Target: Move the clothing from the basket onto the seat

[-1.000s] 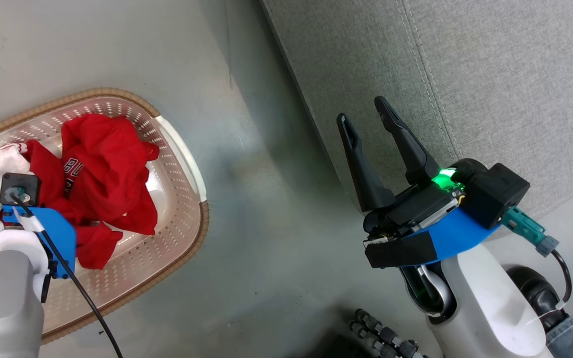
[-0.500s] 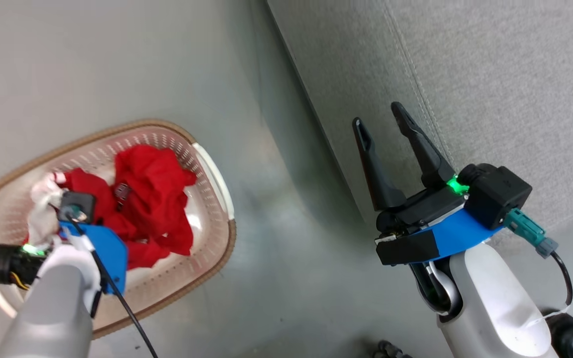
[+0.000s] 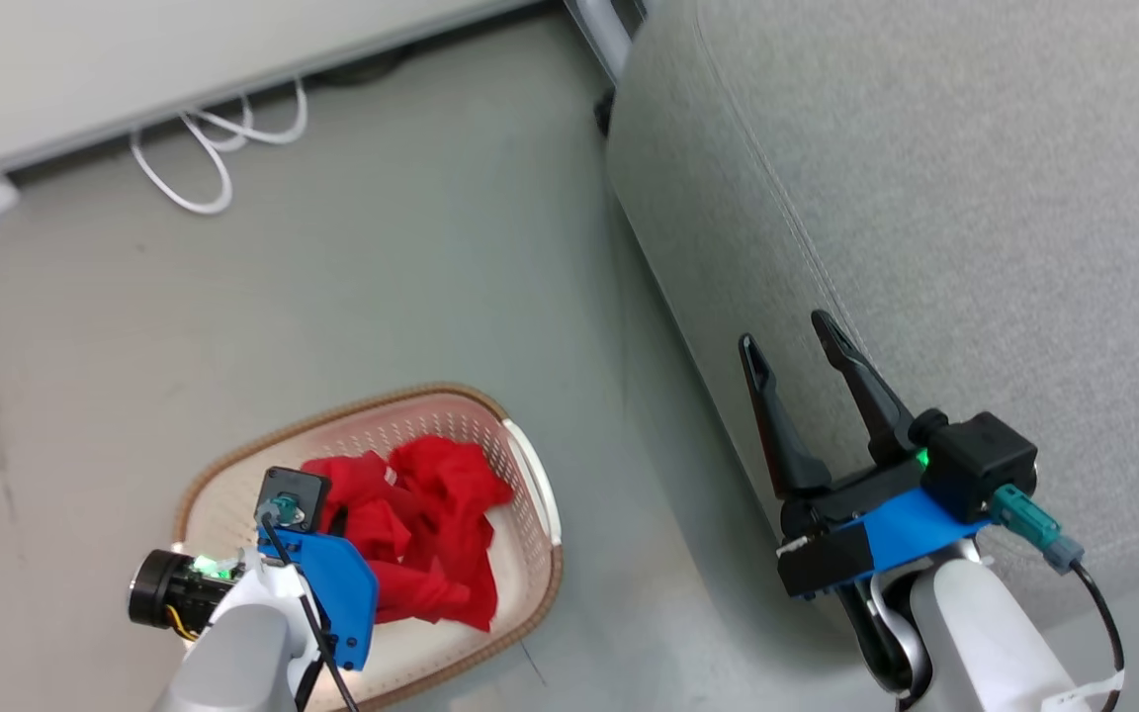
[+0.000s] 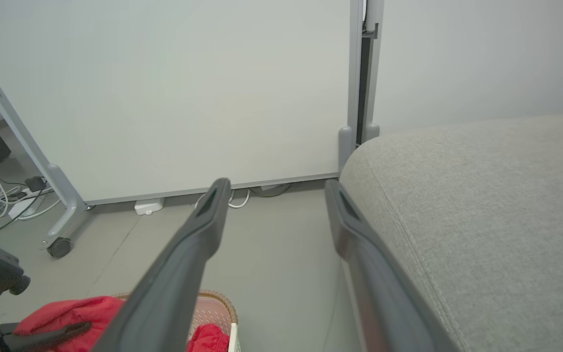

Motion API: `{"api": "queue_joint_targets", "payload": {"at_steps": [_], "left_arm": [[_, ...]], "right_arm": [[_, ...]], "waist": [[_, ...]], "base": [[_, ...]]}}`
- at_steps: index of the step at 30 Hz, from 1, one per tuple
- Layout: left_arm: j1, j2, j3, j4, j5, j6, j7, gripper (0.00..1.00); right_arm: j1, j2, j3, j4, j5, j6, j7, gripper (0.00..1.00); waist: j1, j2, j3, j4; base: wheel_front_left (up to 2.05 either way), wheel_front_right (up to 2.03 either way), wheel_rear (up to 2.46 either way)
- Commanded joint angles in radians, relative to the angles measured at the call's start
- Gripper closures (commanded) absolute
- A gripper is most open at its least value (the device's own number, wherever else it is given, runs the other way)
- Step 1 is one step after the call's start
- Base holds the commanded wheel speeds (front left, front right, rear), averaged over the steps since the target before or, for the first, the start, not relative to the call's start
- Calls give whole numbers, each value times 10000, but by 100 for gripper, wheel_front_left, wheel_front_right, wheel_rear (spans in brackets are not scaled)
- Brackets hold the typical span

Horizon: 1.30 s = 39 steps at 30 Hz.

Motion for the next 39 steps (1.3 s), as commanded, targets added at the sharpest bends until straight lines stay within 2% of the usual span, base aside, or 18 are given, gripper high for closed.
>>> {"api": "queue_joint_targets", "payload": {"at_steps": [1,11,18,24,33,39], "left_arm": [[115,-80,-54,6,-86,-54,-151,100],[364,-611,-914,-453,-870,-56,-740,100],[492,-668,-2000,-1873,-1805,-58,-593,100],[210,-663,-2634,-2965,-2360,-54,-449,100],[-384,-665,-3817,-4948,-3275,327,-93,100],[-781,-661,-4505,-5842,-4039,366,263,100]], "right_arm": [[223,-24,-27,74,-84,1,-34,0],[1092,-23,-335,491,-449,1,-34,0],[1526,-21,-500,561,-650,1,31,0],[1669,-23,-484,424,-732,1,197,0],[1880,-23,-522,176,-827,1,442,0],[1919,-23,-512,58,-841,1,537,0]], "waist": [[3,-1,-1010,574],[3,-1,-2511,1202],[3,-1,-3247,1579],[3,-1,-3481,1725],[3,-1,-3647,1929],[3,-1,-3653,1967]], "base": [[0,0,0],[0,0,0],[0,0,0],[0,0,0],[0,0,0],[0,0,0]]}}
